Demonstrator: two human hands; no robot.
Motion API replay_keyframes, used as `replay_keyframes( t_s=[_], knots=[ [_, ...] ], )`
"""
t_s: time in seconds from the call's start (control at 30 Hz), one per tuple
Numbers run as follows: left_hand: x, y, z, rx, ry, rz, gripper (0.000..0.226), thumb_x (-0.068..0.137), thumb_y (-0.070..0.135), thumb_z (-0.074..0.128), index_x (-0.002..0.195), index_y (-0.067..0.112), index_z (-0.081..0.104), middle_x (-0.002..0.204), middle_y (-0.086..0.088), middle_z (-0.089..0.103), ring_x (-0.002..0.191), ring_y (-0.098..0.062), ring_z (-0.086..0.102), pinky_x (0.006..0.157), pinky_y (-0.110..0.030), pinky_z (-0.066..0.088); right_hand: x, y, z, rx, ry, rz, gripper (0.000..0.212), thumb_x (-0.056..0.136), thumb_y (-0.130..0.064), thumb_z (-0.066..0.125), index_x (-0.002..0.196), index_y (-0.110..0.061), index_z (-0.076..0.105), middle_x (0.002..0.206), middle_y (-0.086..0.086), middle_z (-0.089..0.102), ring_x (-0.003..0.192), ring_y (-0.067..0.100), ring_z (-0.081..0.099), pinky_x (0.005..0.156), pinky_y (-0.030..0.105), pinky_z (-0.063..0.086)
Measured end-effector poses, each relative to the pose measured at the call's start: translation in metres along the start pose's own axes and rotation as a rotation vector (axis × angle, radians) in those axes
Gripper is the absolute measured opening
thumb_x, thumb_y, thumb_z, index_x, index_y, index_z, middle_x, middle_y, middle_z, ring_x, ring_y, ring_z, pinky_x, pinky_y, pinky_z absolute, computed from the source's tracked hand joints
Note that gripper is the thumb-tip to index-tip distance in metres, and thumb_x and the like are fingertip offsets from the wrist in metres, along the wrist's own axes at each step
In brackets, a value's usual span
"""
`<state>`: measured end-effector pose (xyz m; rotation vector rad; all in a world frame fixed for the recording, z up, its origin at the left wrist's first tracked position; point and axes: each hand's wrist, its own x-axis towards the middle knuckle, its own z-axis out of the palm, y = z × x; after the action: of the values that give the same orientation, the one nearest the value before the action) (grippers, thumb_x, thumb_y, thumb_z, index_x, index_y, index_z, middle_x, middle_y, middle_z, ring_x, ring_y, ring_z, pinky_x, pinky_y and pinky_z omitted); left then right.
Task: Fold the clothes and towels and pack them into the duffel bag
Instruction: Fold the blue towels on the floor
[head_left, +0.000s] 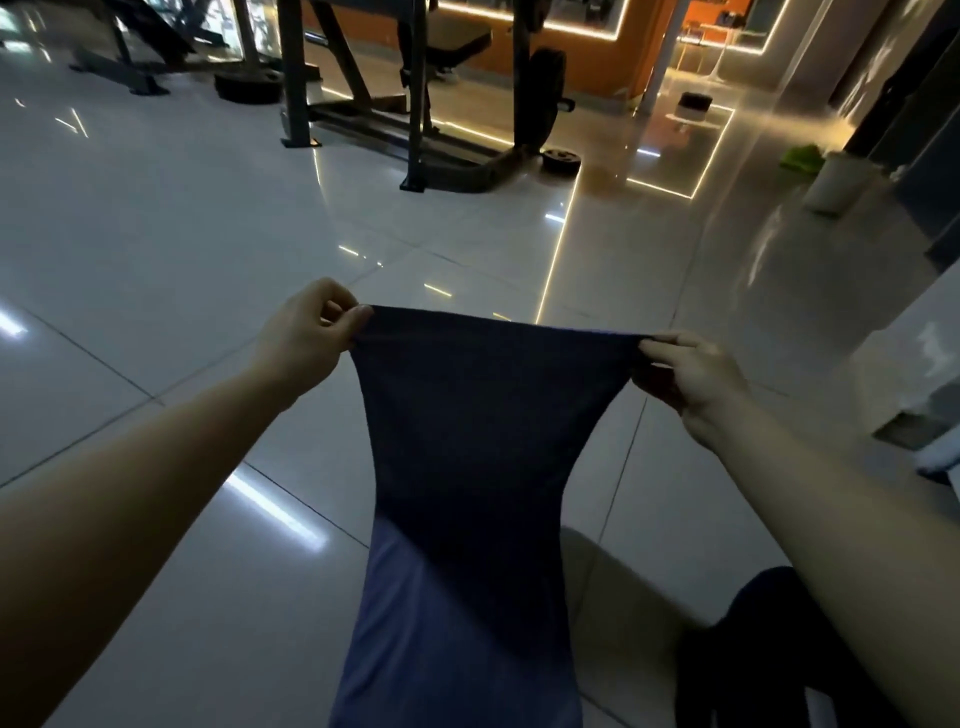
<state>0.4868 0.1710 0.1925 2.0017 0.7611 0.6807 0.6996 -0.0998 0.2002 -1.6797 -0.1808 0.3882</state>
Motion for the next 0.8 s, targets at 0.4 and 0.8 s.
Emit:
replay_keyframes(
  t_s=[0.4, 0.8],
  knots=[
    [-0.065, -0.135, 0.063, 0.498, -0.424, -0.022, 0.014, 0.089, 0.023, 0.066, 0.080, 0.018, 0.057, 0.084, -0.001, 0.062, 0.081, -0.021, 0.057, 0.069, -0.030, 0.041, -0.001, 0.147, 0.007, -0.606, -0.215, 0.146, 0.016, 0.088, -0.007, 0.065, 0.073, -0.014, 0.064, 0.080, 0.005, 0.064, 0.084, 0.026, 0.060, 0.080, 0.039, 0.050],
    [-0.147, -0.226, 0.110, 0.799, -0.967, 0.063, 0.031, 0.091, 0.030, 0.057, 0.120, 0.018, 0.060, 0.131, -0.002, 0.048, 0.119, -0.025, 0.049, 0.093, -0.032, 0.044, -0.044, 0.282, -0.023, -1.189, -0.736, 0.049, 0.019, 0.091, -0.019, 0.064, 0.108, -0.013, 0.067, 0.111, 0.004, 0.062, 0.100, 0.020, 0.058, 0.076, 0.023, 0.040]
  ],
)
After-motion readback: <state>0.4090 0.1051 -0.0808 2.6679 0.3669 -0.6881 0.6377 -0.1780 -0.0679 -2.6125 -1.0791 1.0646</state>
